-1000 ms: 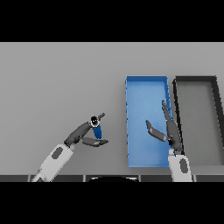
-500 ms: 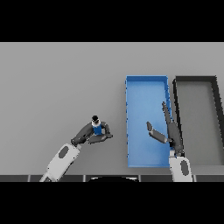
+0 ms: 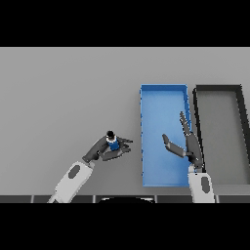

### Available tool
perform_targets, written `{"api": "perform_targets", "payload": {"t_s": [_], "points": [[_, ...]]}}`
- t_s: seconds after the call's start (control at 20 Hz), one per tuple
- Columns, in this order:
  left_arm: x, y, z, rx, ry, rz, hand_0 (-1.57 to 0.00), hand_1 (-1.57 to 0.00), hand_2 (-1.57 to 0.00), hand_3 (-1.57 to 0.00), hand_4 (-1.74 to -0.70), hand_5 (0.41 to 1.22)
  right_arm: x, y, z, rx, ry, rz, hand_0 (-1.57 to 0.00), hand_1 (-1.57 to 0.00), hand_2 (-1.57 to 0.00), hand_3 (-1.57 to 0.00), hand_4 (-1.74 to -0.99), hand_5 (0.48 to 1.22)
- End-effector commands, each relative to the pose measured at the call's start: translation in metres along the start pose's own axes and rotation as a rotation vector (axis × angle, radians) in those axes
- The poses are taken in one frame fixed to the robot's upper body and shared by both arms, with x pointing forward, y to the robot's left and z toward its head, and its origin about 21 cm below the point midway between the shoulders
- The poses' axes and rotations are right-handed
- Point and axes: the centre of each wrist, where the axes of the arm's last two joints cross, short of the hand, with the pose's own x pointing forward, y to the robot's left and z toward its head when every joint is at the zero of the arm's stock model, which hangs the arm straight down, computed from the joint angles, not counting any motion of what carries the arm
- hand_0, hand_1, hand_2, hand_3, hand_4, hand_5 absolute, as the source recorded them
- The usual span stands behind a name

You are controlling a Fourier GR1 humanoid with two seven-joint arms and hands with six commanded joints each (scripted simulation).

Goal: Pick up the blue pipe and place it into the blue bin.

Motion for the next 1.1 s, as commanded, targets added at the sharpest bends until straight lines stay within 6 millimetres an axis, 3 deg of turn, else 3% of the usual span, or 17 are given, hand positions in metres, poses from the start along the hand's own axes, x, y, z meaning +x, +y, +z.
{"api": "perform_targets", "payload": {"t_s": [0.0, 0.45, 0.8, 0.9, 1.05], "points": [[0.007, -0.001, -0.005, 0.0, -0.023, 0.002, -1.5, -1.51, -1.52, -1.52, -1.47, 1.2, 0.0, -0.001, -0.003, -0.001, 0.003, -0.002, 0.0, 0.0, 0.0, 0.0, -1.229, 0.633], [0.06, -0.004, -0.028, -0.077, -0.13, -0.013, -1.56, -1.56, -1.56, -1.56, -1.47, 1.218, -0.001, -0.005, 0.001, -0.01, -0.002, 0.06, 0.0, 0.0, 0.0, 0.0, -1.161, 0.644], [0.059, -0.006, -0.023, -0.096, -0.096, -0.024, -1.57, -1.57, -1.57, -1.57, -1.47, 1.22, 0.003, -0.008, 0.012, -0.042, -0.017, 0.093, 0.0, 0.0, 0.0, 0.0, -1.138, 0.643], [0.059, -0.003, -0.022, -0.095, -0.1, -0.034, -1.57, -1.57, -1.57, -1.57, -1.47, 1.22, 0.009, -0.007, 0.02, -0.065, -0.019, 0.111, 0.0, 0.0, 0.0, 0.0, -1.188, 0.643], [0.061, -0.006, -0.028, -0.104, -0.097, -0.03, -1.57, -1.57, -1.57, -1.57, -1.47, 1.22, 0.019, -0.008, 0.018, -0.072, -0.035, 0.116, 0.0, 0.0, -0.02, 0.0, -1.187, 0.642]]}}
